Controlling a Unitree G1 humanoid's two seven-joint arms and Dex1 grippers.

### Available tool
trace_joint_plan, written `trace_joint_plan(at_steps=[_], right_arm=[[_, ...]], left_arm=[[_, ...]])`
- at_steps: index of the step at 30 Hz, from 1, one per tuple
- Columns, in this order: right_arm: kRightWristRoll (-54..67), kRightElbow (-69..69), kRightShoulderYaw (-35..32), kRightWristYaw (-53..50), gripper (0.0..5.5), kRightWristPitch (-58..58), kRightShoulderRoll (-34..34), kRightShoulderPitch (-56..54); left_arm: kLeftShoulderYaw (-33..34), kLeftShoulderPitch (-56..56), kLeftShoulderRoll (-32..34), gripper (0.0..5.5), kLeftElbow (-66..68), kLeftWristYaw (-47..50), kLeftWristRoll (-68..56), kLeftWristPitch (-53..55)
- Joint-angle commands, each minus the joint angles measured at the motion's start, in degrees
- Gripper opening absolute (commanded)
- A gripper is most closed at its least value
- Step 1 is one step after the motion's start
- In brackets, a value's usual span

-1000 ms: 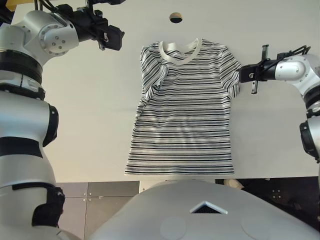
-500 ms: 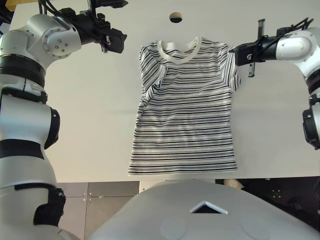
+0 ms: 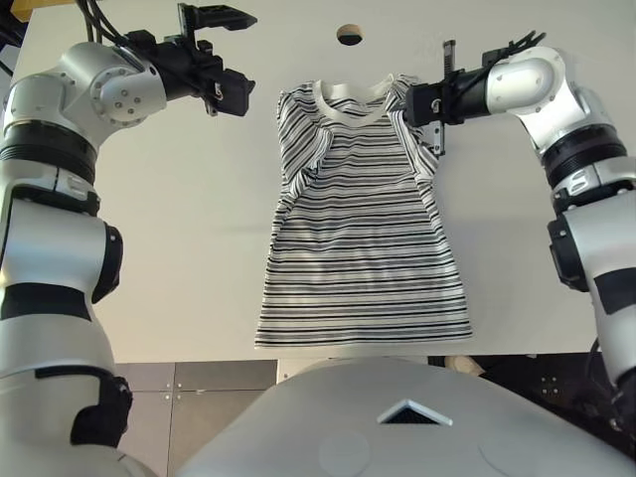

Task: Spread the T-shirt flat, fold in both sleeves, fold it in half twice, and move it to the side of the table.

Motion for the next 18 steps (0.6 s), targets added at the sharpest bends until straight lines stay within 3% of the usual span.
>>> trace_joint_plan(at_steps=[1, 8, 13, 15, 18], right_arm=[[-0.29, -1.7, 1.32, 3.0, 0.47, 2.69, 0.66, 1.04], [-0.24, -3.39, 2.44, 3.71, 1.66, 4.36, 1.43, 1.96], [4.28, -3.79, -1.42, 4.96, 2.44, 7.09, 2.31, -0.46], [5.22, -4.97, -2.21, 6.26, 2.62, 7.41, 0.63, -1.14], [6.82, -12.96, -2.82, 11.08, 2.62, 6.96, -4.96, 1.35]], left_arm=[[0.57, 1.2, 0.39, 4.31, -0.74, -0.59, -0.67, 0.32], [0.89, 2.4, 0.39, 4.31, -1.34, -0.77, -1.2, 0.61], [0.92, 3.2, 0.29, 4.31, -1.72, -1.37, -1.69, 0.42], [0.96, 4.46, 0.91, 4.31, -4.81, -4.06, -3.17, -1.38], [0.91, 10.67, 5.41, 4.31, -18.04, -15.76, -12.36, -4.13]])
